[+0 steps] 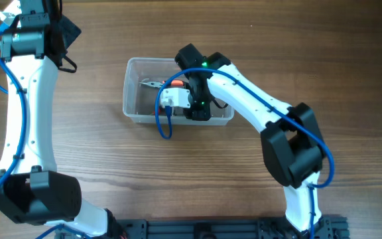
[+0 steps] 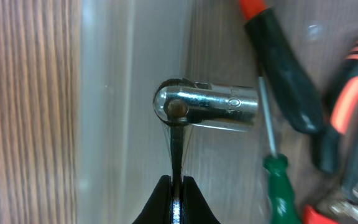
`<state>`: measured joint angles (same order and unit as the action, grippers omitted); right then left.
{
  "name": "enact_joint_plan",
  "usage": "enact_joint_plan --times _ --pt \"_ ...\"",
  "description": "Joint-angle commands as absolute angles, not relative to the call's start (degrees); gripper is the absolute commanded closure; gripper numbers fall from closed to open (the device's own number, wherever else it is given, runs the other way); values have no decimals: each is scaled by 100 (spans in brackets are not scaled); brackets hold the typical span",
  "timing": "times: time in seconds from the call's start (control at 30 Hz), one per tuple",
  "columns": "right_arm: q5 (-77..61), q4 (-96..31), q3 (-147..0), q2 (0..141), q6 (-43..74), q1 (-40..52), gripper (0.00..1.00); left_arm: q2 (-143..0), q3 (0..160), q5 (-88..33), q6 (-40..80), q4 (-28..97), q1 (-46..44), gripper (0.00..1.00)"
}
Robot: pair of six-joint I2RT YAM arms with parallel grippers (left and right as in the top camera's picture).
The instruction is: Pack container
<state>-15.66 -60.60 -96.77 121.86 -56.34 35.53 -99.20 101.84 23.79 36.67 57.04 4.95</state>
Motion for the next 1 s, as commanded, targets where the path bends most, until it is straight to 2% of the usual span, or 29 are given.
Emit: enact_joint_plan --times 0.0,0.03,0.07,0.13,0.4,0.5,0.63,0.8,0.9,0.97 --pt "-1806 -6036 -9662 12416 -5782 3540 89 -9786 10213 2449 3577 5710 504 0" --pt "-1785 -6014 -9664 12416 -5669 3540 72 -9786 10213 2451 3577 5710 504 0" --pt "-1741 -5975 -9671 12403 -5452 3540 49 -9786 10213 2451 3577 5708 504 0" --pt "-1584 -5916 -9710 12368 -4978 3540 35 -9786 10213 2451 3577 5710 504 0" --pt "-1236 -6156 -10547 11915 -3330 3538 36 -9786 10213 2451 3577 5710 504 0" --pt "-862 -6298 -11107 11255 -2692 3511 35 -9786 10213 2451 3577 5708 504 0" --pt "338 -6340 -11592 10269 -1894 3474 18 -9786 10213 2451 3577 5710 504 0" --pt "1605 -6305 -11633 9131 -1911 3457 15 -9786 10213 2451 3577 5710 504 0" --pt "1994 -6322 -11631 8508 -1920 3457 0 -9786 10213 2451 3577 5708 504 0" --pt "1988 -6311 -11631 8108 -1931 3457 0 -9786 10213 2451 3577 5710 504 0"
